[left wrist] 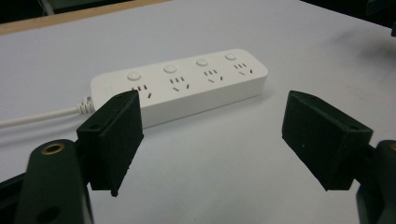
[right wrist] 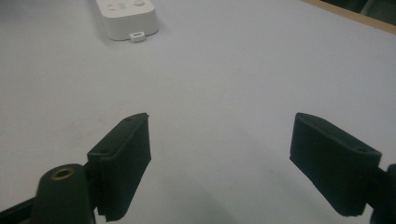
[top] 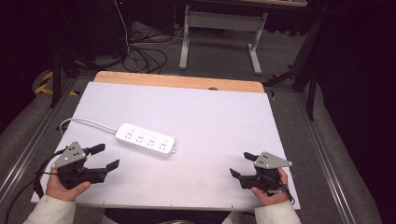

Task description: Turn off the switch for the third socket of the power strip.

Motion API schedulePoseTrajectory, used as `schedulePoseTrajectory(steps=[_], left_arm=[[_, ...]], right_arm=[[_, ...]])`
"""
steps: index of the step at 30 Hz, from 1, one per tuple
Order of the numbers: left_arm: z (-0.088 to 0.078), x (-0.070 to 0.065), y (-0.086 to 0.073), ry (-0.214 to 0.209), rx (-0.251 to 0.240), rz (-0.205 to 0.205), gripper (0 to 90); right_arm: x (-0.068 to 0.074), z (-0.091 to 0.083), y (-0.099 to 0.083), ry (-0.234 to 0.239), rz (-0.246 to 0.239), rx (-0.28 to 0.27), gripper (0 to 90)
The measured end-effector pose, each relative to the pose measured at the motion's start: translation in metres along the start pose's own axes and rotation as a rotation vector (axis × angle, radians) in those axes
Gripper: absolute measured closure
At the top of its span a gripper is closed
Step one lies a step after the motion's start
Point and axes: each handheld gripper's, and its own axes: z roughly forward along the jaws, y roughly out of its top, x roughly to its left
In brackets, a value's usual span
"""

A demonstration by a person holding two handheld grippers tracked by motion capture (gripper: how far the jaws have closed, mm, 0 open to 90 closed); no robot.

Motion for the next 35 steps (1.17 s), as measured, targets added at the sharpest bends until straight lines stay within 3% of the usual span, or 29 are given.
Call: schedulePoseTrajectory(steps=[4,11,25,31,35], left_arm=[[0.000,0.002,-0.008,0.005,0.013,-0.024,21.1],[0.009,-0.003,-0.018,-0.003,0.054,-0.004,20.7],[0.005,-0.002,-0.016,0.033,-0.007,-0.036,21.1],[0.004,0.000,-0.016,0.036,-0.005,-0.052,21.4],[0.005,0.000,-0.017,0.046,-0.002,-0.035,21.4]], right_arm=[[0.000,0.000,0.000,0.001,-0.002,0.004,20.7],[0.000,0.001,0.000,0.000,0.000,0.007,20.7],[0.000,0.003,0.001,0.003,0.000,0.009,20.7],[0.000,0.003,0.001,-0.001,0.002,0.013,20.7],[0.000,0.003,0.000,-0.002,0.004,0.014,20.7]])
